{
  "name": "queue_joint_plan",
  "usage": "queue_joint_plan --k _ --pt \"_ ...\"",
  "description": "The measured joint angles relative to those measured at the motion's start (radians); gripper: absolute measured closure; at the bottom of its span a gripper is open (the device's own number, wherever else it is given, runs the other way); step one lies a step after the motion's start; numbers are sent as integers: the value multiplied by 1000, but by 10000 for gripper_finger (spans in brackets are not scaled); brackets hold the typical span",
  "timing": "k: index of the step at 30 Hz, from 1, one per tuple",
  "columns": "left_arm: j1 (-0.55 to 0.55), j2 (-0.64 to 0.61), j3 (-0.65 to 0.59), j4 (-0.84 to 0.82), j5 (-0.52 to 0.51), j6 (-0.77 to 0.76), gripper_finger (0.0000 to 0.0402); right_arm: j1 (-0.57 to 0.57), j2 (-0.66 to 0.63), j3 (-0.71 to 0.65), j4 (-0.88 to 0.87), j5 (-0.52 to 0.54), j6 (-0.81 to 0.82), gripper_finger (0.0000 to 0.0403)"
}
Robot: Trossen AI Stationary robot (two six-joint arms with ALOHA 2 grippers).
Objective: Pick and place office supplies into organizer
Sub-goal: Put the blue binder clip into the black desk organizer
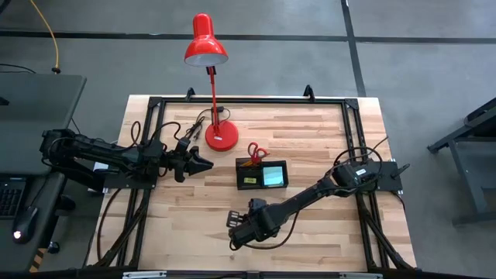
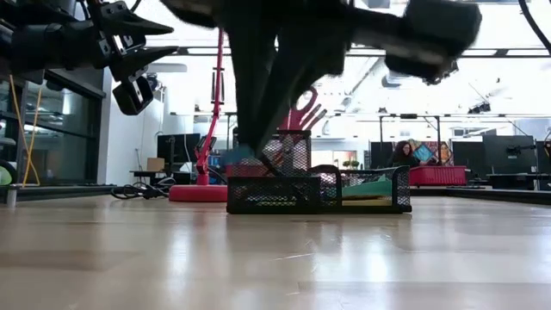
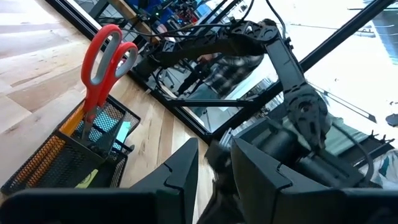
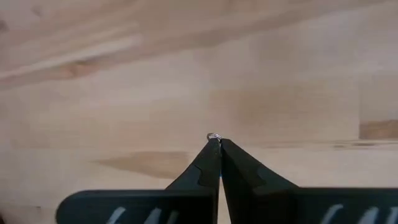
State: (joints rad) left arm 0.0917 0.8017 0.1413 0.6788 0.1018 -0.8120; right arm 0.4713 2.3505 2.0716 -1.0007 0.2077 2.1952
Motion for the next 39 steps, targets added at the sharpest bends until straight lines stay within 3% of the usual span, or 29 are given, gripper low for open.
queue_joint_plan --k 9,14,25,39 --pt "0 0 0 0 28 0 314 -32 -3 124 -265 87 -22 403" --pt "0 0 0 0 75 -3 314 -89 -5 134 -278 123 -88 403" --pt "0 0 0 3 143 -13 314 -239 -5 133 -296 77 -352 403" --pt "0 0 0 2 164 -34 314 -300 -5 132 -424 21 -421 403"
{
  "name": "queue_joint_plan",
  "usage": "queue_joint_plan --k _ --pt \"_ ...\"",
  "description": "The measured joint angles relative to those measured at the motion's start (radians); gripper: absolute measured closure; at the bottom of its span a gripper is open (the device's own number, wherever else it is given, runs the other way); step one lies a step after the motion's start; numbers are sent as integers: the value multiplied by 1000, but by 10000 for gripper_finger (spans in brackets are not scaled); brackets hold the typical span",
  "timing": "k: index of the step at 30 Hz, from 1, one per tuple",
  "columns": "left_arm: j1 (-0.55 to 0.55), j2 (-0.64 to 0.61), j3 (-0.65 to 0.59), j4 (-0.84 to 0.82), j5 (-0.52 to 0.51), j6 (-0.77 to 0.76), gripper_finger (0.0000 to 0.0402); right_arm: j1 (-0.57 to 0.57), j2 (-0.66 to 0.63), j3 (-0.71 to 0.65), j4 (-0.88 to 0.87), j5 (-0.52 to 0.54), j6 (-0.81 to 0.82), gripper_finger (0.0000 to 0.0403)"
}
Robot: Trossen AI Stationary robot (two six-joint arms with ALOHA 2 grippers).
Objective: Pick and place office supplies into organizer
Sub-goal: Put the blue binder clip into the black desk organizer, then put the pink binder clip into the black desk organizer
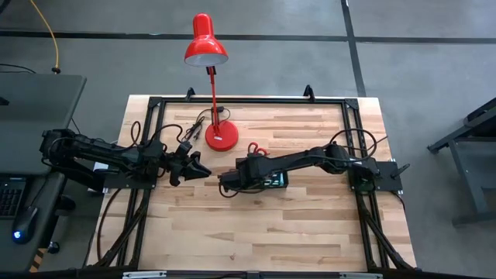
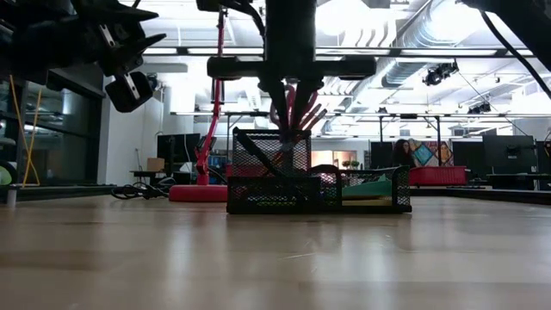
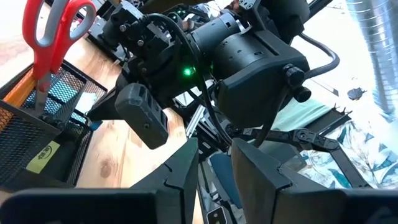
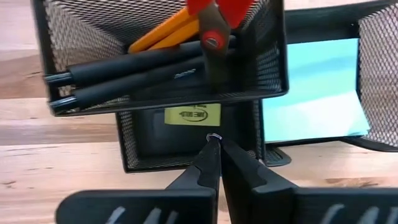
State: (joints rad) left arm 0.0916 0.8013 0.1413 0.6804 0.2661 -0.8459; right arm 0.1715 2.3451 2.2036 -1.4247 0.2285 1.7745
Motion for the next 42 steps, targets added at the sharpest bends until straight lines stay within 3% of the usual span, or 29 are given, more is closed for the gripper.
queue_joint_plan --k 5,13,18,23,28,32,37,42 --pt "0 0 0 0 0 0 314 -1 0 0 6 -4 4 391" --pt "0 0 0 0 -3 0 314 -1 0 0 -8 7 0 330" --pt "0 0 0 0 6 1 314 7 0 0 -14 -16 0 311" --pt "0 0 0 -1 38 1 314 76 -11 0 50 -59 7 309" --pt "0 0 0 -2 39 3 314 200 -15 0 142 -77 152 308" --pt "0 0 0 -2 38 9 314 297 -15 0 301 34 315 308" --pt "0 0 0 -2 38 11 314 352 -15 0 432 226 383 308" --pt "0 0 0 -1 38 11 314 362 12 0 610 220 334 308"
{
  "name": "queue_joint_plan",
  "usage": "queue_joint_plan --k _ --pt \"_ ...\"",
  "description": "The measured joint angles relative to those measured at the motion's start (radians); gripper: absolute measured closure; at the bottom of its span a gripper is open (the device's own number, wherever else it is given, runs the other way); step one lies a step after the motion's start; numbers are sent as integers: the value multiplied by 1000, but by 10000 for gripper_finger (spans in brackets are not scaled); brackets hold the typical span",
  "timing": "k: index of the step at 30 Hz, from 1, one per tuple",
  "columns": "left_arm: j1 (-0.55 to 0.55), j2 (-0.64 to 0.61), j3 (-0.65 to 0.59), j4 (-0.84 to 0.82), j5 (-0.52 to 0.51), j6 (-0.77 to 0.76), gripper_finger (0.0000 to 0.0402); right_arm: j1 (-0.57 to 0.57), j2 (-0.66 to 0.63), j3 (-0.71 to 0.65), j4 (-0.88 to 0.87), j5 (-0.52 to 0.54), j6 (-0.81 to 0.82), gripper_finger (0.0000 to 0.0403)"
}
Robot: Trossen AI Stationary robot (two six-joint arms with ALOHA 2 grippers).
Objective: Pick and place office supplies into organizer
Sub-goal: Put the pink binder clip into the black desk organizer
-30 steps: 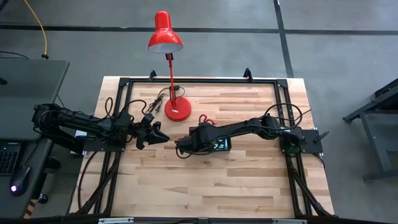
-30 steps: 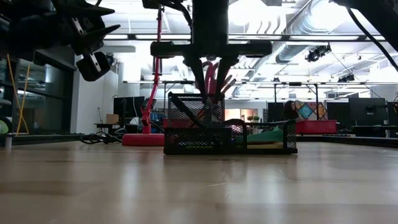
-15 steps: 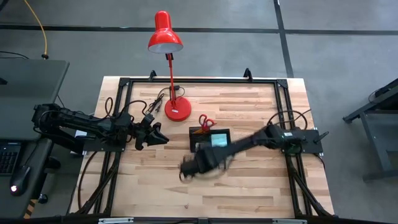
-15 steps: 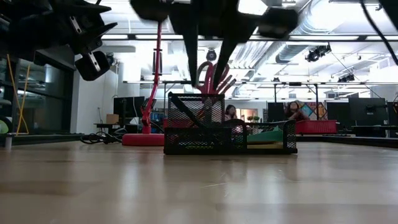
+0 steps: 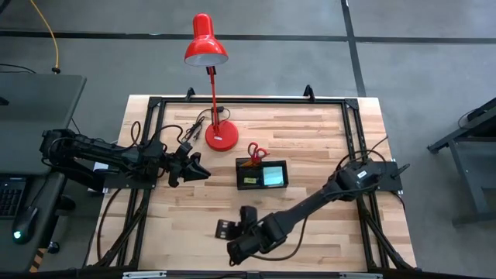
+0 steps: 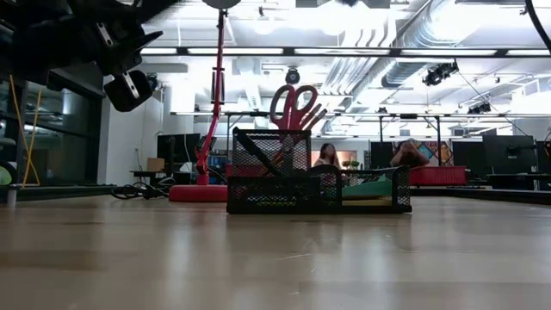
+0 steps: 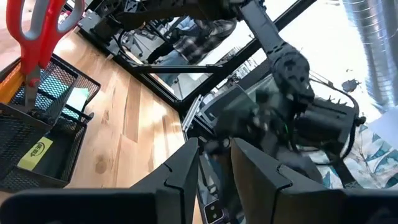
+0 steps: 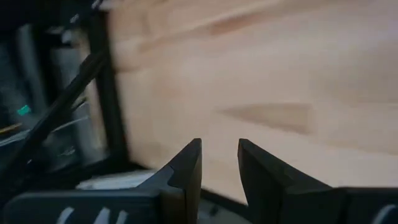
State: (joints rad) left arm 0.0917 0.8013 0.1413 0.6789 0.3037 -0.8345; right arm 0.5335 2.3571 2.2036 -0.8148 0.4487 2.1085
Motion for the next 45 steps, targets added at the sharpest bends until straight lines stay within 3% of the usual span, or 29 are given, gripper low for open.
queue_joint_plan --k 5,12,19,22,25,30,34,39,45 --pt "0 0 0 0 0 0 314 13 40 0 226 65 -57 309" --pt "0 0 0 0 1 0 314 46 67 0 336 45 -44 307" --pt "0 0 0 0 1 0 314 59 67 0 431 -82 23 255" --pt "0 0 0 1 1 0 314 63 64 1 358 -120 58 219" --pt "0 0 0 -3 3 0 314 64 64 0 284 -227 148 197" --pt "0 0 0 -7 4 0 314 57 72 0 214 -399 252 193" --pt "0 0 0 -22 0 0 314 21 72 0 128 -603 237 201" --pt "0 0 0 -25 1 0 314 -35 72 0 139 -582 221 205" --pt "0 0 0 -25 8 0 314 -91 90 0 149 -645 216 207"
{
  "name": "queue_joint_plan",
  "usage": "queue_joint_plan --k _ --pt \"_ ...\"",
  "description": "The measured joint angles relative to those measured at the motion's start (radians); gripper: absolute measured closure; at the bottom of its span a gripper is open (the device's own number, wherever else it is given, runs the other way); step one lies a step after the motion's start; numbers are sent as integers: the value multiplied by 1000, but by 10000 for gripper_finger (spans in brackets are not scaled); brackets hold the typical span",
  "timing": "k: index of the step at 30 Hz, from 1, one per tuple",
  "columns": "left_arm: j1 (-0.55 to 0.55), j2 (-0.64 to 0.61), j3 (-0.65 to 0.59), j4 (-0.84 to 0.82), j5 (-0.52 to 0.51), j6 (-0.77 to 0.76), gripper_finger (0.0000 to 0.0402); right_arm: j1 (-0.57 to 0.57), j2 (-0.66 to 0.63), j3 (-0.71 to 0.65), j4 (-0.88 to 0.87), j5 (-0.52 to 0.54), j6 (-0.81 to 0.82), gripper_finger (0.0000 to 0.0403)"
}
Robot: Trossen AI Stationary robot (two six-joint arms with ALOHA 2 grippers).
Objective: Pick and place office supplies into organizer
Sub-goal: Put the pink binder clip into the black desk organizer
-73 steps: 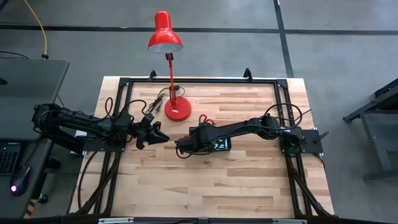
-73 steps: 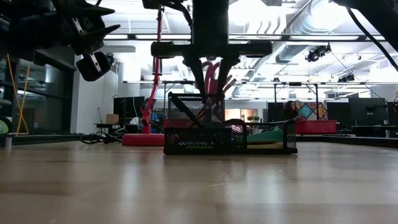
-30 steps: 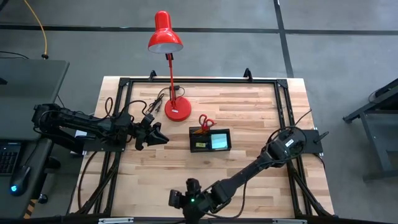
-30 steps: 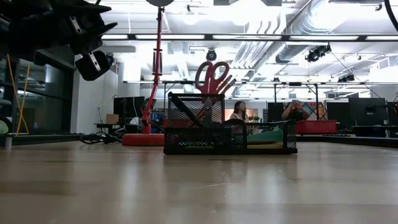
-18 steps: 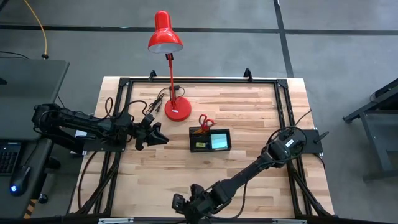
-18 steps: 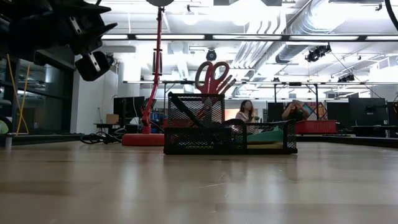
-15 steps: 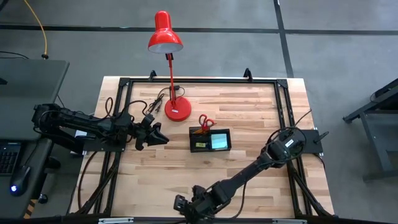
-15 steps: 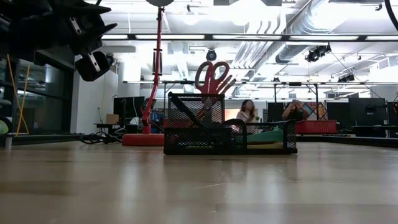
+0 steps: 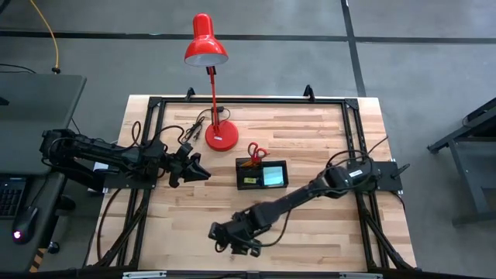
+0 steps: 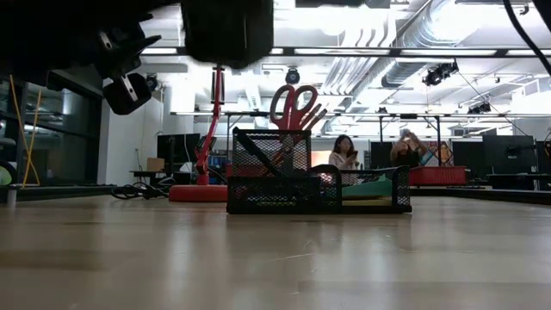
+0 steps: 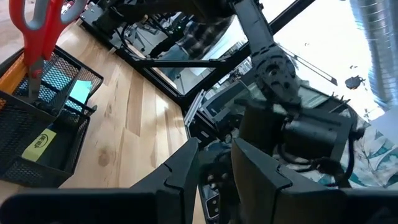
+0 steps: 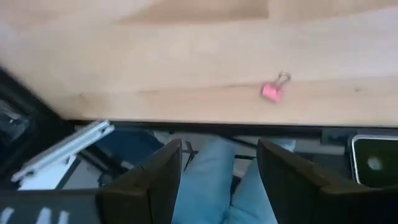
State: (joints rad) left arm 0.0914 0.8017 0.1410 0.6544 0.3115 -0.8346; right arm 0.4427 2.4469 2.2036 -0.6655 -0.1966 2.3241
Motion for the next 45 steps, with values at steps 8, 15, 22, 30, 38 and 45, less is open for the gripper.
queue_joint_plan --k 8,15,22,30,38,45 --pt "0 0 0 0 1 0 314 12 93 -2 234 -90 83 206" --pt "0 0 0 -2 1 2 314 9 91 -2 126 -164 63 206" --pt "0 0 0 -2 4 4 314 11 98 -65 171 -216 83 205" --pt "0 0 0 -2 12 12 314 -13 97 -77 169 -198 80 206" --pt "0 0 0 -3 13 20 314 -17 97 -77 133 -210 103 206" --pt "0 0 0 -3 14 20 314 -10 110 -76 167 -229 137 206"
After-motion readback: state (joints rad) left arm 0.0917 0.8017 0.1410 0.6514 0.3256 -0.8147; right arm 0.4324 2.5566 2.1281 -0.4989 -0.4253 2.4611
